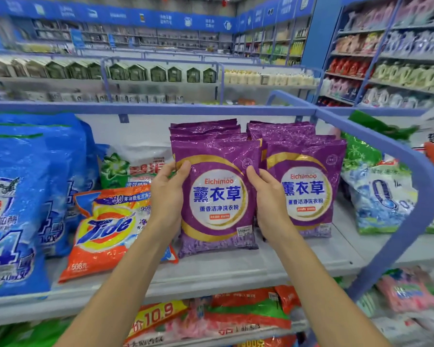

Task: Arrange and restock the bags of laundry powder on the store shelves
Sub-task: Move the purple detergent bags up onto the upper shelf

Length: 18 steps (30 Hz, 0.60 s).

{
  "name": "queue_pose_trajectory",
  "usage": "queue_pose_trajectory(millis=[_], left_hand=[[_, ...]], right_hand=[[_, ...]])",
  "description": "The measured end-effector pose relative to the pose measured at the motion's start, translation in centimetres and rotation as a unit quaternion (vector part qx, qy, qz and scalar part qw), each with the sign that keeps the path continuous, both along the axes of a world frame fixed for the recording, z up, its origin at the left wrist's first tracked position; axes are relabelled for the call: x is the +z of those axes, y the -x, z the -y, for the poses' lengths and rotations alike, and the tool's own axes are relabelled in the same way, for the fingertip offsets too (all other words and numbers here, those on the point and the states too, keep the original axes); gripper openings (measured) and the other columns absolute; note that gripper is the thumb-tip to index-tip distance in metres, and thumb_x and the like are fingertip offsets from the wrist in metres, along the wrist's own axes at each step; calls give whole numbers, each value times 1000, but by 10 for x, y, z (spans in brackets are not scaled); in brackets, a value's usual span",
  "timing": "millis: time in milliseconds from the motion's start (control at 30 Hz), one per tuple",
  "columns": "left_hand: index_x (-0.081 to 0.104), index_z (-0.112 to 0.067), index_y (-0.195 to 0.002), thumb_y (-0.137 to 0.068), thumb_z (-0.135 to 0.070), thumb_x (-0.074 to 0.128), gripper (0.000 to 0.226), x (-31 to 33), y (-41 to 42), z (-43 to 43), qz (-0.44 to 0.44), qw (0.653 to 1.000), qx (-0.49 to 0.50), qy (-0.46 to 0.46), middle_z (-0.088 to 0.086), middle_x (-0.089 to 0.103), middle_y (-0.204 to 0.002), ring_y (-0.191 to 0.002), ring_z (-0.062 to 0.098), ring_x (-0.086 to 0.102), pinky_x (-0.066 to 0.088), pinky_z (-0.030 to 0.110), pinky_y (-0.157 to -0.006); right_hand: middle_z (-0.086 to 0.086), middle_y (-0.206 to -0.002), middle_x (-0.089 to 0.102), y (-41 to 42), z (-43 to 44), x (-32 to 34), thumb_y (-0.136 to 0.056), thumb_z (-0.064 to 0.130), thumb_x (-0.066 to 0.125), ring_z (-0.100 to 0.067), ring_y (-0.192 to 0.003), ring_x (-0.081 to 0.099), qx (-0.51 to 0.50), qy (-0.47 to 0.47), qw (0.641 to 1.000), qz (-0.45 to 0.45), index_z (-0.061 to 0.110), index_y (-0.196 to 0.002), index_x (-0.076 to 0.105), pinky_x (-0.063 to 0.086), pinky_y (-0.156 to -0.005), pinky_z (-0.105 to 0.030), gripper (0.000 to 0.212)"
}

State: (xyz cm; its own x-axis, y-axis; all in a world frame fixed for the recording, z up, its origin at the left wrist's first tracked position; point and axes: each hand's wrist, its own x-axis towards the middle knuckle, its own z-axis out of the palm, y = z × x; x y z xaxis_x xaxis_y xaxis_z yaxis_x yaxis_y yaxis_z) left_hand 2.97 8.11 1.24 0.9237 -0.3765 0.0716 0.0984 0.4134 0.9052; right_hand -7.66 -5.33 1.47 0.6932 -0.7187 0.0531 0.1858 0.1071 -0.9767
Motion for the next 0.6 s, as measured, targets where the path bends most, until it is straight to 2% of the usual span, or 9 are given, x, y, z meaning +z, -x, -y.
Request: queue_pose_trajectory(millis=[100, 133, 233, 300, 333, 400, 467, 533, 600], left_hand=[[67, -14, -110, -99, -23, 64, 14, -1, 3, -3, 4, 1000, 12, -7, 4, 79, -96, -82, 22, 76, 62, 30, -64], [65, -15, -117, -99, -24, 65, 21, -2, 5, -7, 9, 1000, 13, -13, 4, 78, -100, -84, 21, 77, 62, 29, -64], [54, -24, -137, -91, -24, 74, 51, -9, 10, -24, 49, 994, 11, -96, -2, 73, -117, -99, 16, 74, 62, 27, -68], [47, -25, -143, -80, -22, 85, 74, -22, 15, -39, 83, 978, -16, -189, -4, 66, -124, -105, 12, 70, 60, 23, -70], [47, -25, -141, -74, -20, 89, 80, -30, 20, -46, 102, 965, -37, -238, -7, 66, -123, -103, 6, 69, 59, 20, -72], [49, -30, -132, -66, -14, 94, 82, -43, 29, -54, 152, 930, -67, -327, -15, 67, -116, -95, -5, 66, 55, 16, -76], [49, -35, -123, -63, -9, 94, 80, -52, 35, -53, 206, 898, -46, -387, -21, 67, -107, -92, -4, 66, 55, 21, -80], [47, -36, -119, -63, -7, 92, 78, -55, 36, -48, 236, 878, -6, -416, -21, 65, -102, -93, 4, 65, 54, 25, -78], [46, -38, -114, -64, -6, 91, 75, -58, 34, -43, 248, 873, 10, -420, -23, 63, -97, -91, 7, 64, 49, 19, -73]], right_hand=[[5, -102, 78, 13, 1, -7, -100, 30, 65, -11, -98, 75, -5, 65, 998, -22, 20, -111, 70, 61, -80, -27, 15], [10, -106, 76, 22, 0, -12, -97, 30, 69, -5, -100, 73, -7, 97, 995, -36, 24, -116, 66, 60, -81, -23, 21], [13, -131, 63, 49, -4, -34, -82, 32, 85, -6, -118, 62, 3, 182, 975, -131, 27, -142, 51, 54, -100, -32, 69], [16, -134, 57, 61, -9, -48, -75, 30, 91, -5, -121, 57, 27, 236, 947, -216, 30, -148, 41, 50, -105, -35, 88], [18, -133, 56, 64, -11, -54, -74, 30, 92, -4, -121, 56, 36, 260, 932, -248, 33, -148, 38, 50, -106, -34, 91], [19, -129, 60, 61, -14, -63, -75, 30, 91, -6, -119, 59, 31, 306, 909, -282, 36, -144, 40, 52, -103, -36, 86], [16, -121, 66, 54, -13, -71, -76, 26, 89, -11, -113, 63, 10, 333, 899, -283, 35, -138, 47, 54, -95, -35, 75], [16, -113, 68, 48, -12, -73, -77, 20, 88, -10, -106, 64, -4, 340, 900, -273, 35, -128, 51, 51, -86, -25, 65], [17, -108, 68, 44, -12, -73, -77, 16, 88, -7, -101, 63, -11, 346, 901, -260, 37, -118, 52, 43, -76, -9, 58]])
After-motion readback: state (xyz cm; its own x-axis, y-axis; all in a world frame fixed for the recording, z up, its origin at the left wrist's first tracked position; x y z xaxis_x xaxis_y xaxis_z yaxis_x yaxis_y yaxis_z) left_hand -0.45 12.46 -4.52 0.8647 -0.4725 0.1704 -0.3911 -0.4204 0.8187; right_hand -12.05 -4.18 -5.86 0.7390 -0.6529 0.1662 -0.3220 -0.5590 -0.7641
